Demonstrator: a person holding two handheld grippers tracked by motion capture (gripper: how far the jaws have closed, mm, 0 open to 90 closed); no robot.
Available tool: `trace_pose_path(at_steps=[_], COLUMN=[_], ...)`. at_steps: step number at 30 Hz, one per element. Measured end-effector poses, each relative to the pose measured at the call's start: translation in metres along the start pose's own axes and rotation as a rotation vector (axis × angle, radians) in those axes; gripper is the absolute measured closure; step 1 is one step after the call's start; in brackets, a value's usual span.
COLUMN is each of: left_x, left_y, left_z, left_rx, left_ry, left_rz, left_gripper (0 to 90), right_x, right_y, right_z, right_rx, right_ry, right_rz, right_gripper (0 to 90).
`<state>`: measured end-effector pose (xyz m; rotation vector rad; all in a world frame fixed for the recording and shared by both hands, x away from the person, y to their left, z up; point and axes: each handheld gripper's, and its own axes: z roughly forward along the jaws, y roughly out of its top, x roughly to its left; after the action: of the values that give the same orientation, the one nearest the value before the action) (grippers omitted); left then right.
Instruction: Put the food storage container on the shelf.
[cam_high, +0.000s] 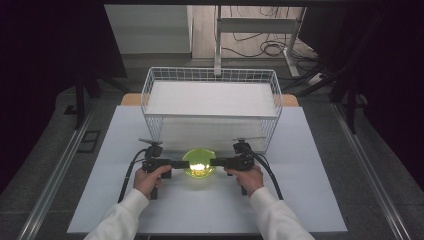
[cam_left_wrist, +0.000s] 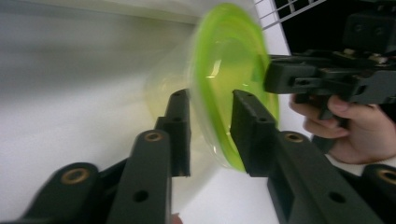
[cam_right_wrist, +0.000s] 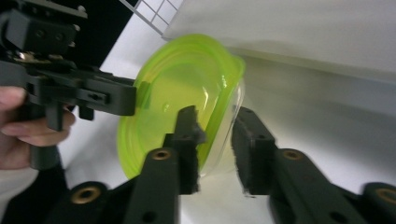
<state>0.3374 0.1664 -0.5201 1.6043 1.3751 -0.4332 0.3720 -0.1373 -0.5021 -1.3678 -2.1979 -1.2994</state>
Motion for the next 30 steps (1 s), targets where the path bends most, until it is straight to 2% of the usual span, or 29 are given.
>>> trace_pose_path(at_steps=[1,3,8,9,18,22,25,30], left_x=[0.001,0.0,-0.003,-0.003,-0.009,-0.013,-0.02,-0.03], left_y=[0.0,0.0,-0.002,-0.002,-0.003,-0.004,-0.003,-0.002], left_z=[-0.001,-0.002,-0.003,-0.003,-0.008,-0.011,-0.015,-0.02], left_rx=[0.0,0.001,0.001,0.002,-0.008,-0.015,-0.026,-0.045], left_ry=[-0.013,-0.029,-0.023,-0.02,-0.024,-0.03,-0.032,-0.028], left_rz=[-0.007,-0.002,0.018,0.023,0.054,0.068,0.102,0.125], left_gripper=[74.9,76.9,79.3,80.1,80.6,81.0,81.1,81.1], right_x=[-0.001,-0.001,0.004,0.006,0.012,0.016,0.021,0.027], right_y=[0.0,-0.001,-0.003,-0.004,-0.005,-0.005,-0.004,-0.003], right_z=[-0.001,-0.004,-0.007,-0.008,-0.014,-0.018,-0.026,-0.032], right_rx=[-0.003,-0.007,-0.017,-0.022,-0.04,-0.05,-0.069,-0.089], right_ry=[0.018,0.021,0.002,-0.007,0.003,0.007,0.013,0.015], right_rz=[0.013,0.015,-0.002,-0.019,-0.052,-0.069,-0.095,-0.118], right_gripper=[75.2,76.8,78.9,79.5,79.9,80.1,80.2,80.3])
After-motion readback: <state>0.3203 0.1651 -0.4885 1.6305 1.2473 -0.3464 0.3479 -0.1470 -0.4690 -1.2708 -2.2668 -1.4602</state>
